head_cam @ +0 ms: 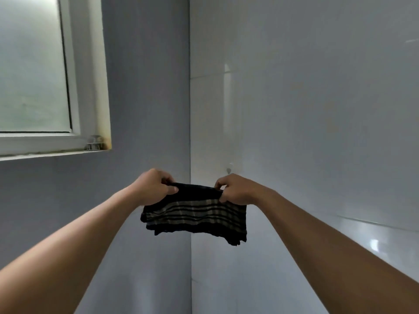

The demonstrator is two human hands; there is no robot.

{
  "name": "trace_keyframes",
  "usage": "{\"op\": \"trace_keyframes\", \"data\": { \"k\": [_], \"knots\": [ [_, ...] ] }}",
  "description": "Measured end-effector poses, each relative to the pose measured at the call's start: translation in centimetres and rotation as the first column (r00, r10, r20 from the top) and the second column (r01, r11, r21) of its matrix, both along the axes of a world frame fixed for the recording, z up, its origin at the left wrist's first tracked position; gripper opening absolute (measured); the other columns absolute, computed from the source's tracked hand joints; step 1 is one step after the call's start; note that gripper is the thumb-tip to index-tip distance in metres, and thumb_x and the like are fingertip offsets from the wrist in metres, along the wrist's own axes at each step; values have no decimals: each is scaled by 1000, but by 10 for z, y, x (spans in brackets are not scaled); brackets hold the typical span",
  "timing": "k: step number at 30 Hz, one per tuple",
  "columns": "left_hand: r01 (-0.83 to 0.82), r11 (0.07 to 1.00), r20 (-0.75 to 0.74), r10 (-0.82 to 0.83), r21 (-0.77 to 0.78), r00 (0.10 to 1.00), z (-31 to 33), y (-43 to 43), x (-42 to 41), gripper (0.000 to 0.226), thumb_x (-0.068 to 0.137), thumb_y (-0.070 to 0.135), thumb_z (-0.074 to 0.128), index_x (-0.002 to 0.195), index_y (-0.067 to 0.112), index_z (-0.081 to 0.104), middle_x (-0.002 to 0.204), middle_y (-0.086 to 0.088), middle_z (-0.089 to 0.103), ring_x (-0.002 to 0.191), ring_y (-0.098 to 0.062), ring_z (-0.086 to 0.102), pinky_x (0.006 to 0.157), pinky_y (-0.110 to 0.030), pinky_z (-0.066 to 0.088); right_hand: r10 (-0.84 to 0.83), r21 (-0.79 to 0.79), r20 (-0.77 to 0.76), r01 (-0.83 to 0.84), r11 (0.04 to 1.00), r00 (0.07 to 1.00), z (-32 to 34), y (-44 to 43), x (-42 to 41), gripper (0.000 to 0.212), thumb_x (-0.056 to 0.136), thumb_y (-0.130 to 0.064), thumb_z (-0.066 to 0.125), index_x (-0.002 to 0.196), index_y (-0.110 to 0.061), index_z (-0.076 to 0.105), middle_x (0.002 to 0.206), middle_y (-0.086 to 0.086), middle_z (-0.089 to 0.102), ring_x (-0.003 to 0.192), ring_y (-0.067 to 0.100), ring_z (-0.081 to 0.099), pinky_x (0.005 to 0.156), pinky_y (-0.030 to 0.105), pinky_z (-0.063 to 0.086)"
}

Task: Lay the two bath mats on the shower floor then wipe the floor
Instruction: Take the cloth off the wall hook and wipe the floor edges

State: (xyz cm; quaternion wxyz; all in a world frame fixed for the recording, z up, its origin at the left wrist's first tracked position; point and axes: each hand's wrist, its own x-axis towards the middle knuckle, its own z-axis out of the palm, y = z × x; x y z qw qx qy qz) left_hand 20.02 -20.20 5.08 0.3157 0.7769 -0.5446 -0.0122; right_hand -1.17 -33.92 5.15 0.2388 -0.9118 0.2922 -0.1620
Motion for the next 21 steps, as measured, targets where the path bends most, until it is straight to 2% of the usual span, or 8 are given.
{"op": "trace_keyframes", "data": {
  "k": [2, 5, 8, 12, 17, 21],
  "knots": [
    [39, 999, 2, -39, -34, 999, 1, -34, -3, 5, 92, 25, 68, 94, 25, 72, 87, 2, 72, 84, -17, 66, 69, -27, 49, -49, 0, 18, 49, 999, 999, 6, -29, -5, 16, 85, -7, 59, 92, -12, 72, 98, 4, 68, 94, 23, 62, 69, 28, 44],
    [98, 992, -21, -100, -79, 995, -6, -87, -4, 7, 92, 20, 68, 89, 27, 69, 86, 1, 71, 84, -19, 66, 72, -28, 50, -119, 36, 55, 117, 992, 991, 9, -69, -11, 11, 86, -12, 62, 81, -17, 71, 89, -6, 56, 84, 11, 54, 65, 20, 37],
    [134, 987, -7, -135, -85, 991, -11, -136, 1, 5, 92, 23, 67, 90, 27, 69, 89, 6, 69, 85, -11, 63, 66, -20, 43, -197, 35, 69, 195, 980, 978, 7, -104, -12, 13, 85, -14, 63, 90, -10, 74, 90, 4, 70, 85, 19, 62, 66, 25, 45],
    [206, 973, -16, -208, -102, 978, -17, -196, 9, 6, 94, 24, 64, 94, 25, 70, 91, 7, 68, 86, -9, 62, 66, -20, 43, -270, -2, 87, 271, 963, 959, -6, -142, -9, 16, 84, -8, 56, 87, -10, 72, 72, 0, 64, 71, 17, 58, 59, 24, 43],
    [277, 958, 12, -277, -80, 961, -33, -261, 28, 5, 92, 20, 65, 93, 22, 69, 92, 4, 68, 82, -9, 62, 64, -18, 43, -330, -8, 107, 333, 943, 938, -28, -193, 4, 21, 84, -7, 53, 87, -16, 71, 83, 2, 70, 84, 23, 66, 66, 25, 48],
    [322, 939, 51, -318, -123, 947, -54, -301, 50, 19, 91, 9, 63, 92, 27, 56, 97, 8, 64, 70, -14, 59, 61, -21, 44, -309, -16, 131, 314, 949, 942, -48, -224, 23, 14, 89, -15, 58, 96, -26, 66, 85, -3, 71, 80, 16, 66, 66, 24, 48]
  ]
}}
